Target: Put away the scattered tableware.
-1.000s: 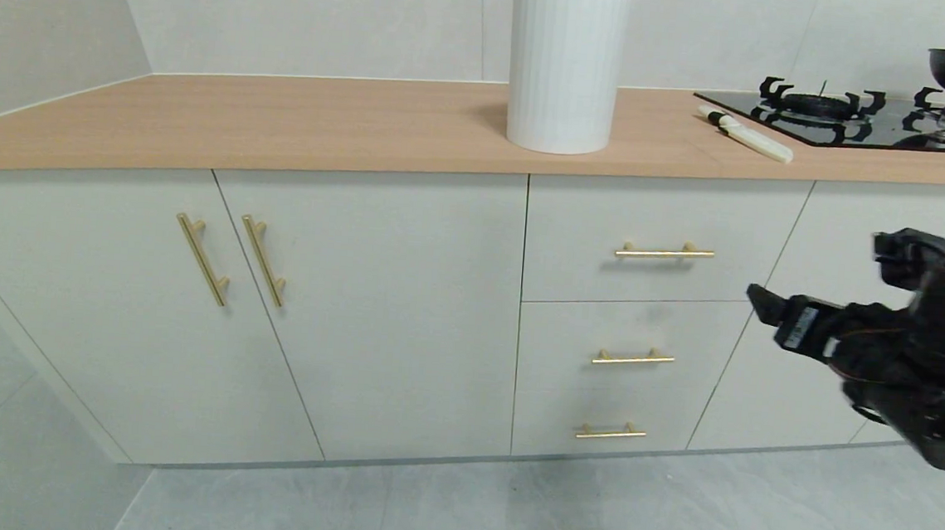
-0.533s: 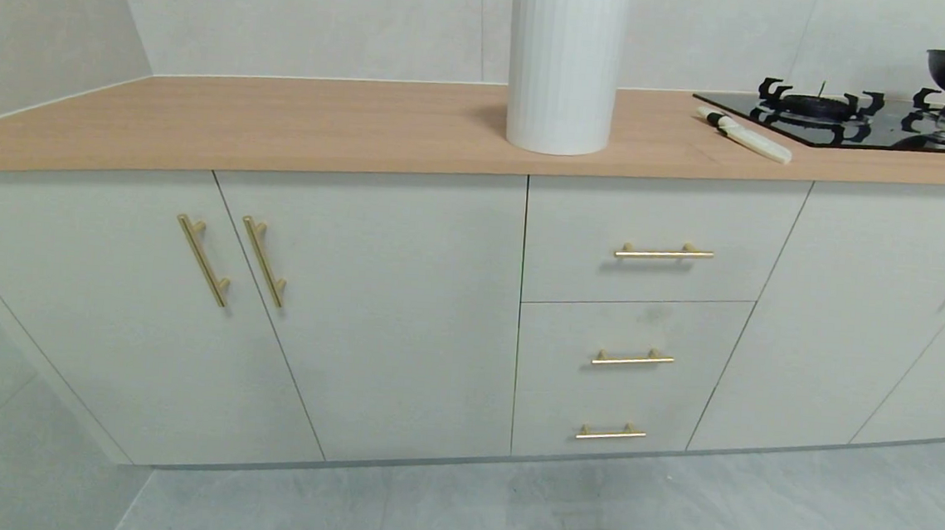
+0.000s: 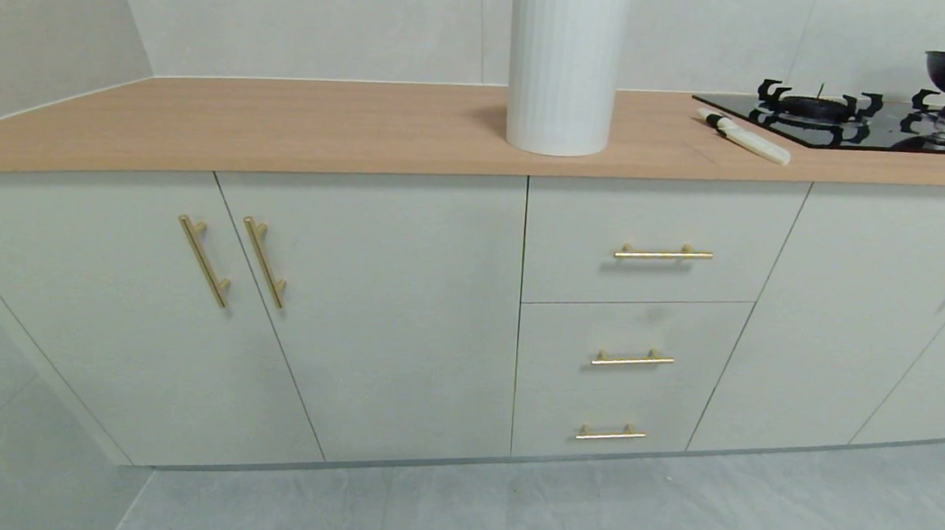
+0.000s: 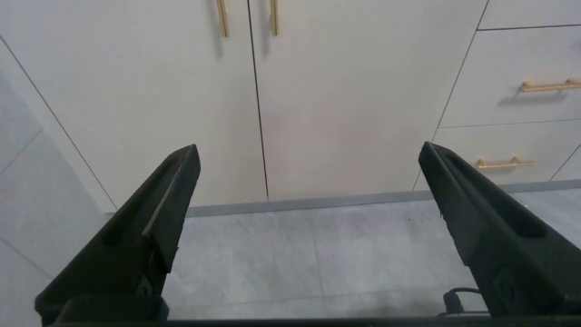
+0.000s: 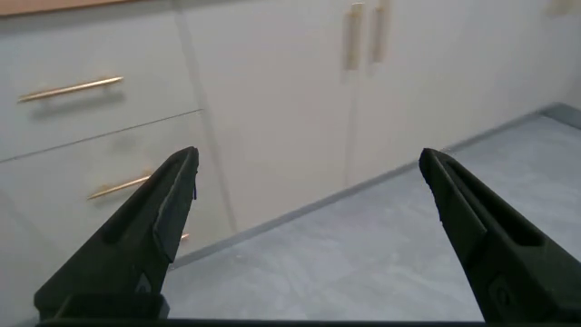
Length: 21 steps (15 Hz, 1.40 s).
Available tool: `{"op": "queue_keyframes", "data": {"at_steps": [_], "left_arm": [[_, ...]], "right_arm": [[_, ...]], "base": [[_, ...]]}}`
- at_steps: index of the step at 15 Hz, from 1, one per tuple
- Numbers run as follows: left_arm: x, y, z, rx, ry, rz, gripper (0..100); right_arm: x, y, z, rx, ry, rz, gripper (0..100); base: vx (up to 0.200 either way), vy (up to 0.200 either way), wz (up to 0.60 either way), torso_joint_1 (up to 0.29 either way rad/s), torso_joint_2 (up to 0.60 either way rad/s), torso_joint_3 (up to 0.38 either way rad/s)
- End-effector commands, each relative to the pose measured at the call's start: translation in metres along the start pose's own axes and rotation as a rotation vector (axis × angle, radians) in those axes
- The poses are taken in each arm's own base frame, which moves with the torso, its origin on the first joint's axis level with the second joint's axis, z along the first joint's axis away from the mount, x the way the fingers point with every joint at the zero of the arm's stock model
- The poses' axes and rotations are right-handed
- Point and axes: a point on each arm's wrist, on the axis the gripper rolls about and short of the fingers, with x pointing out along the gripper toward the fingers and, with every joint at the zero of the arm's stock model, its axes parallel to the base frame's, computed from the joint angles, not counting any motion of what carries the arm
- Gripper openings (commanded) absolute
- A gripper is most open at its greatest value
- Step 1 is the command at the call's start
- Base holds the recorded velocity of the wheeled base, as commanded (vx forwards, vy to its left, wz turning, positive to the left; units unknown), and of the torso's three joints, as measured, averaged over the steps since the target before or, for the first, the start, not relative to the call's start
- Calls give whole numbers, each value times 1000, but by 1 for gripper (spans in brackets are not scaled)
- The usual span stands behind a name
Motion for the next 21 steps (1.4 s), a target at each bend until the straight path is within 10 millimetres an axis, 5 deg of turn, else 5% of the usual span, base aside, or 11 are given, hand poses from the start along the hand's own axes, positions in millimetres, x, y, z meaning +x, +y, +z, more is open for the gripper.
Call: {"op": "queue_keyframes", "data": {"at_steps": [1,5,8,21], "left_arm": [[0,0,0,0,0,1,100],[0,0,0,0,0,0,100],[0,0,0,0,0,0,100],[0,0,0,0,0,0,100]], "right_arm": [[-15,-5,-18,14,-55,-24,100],[7,14,-65,95,33,305,100],[18,21,-98,53,58,384,100],[16,22,-105,-67,108,481,100]], "base": [[0,0,0,0,0,0],[0,0,0,0,0,0],[0,0,0,0,0,0],[0,0,0,0,0,0]]}}
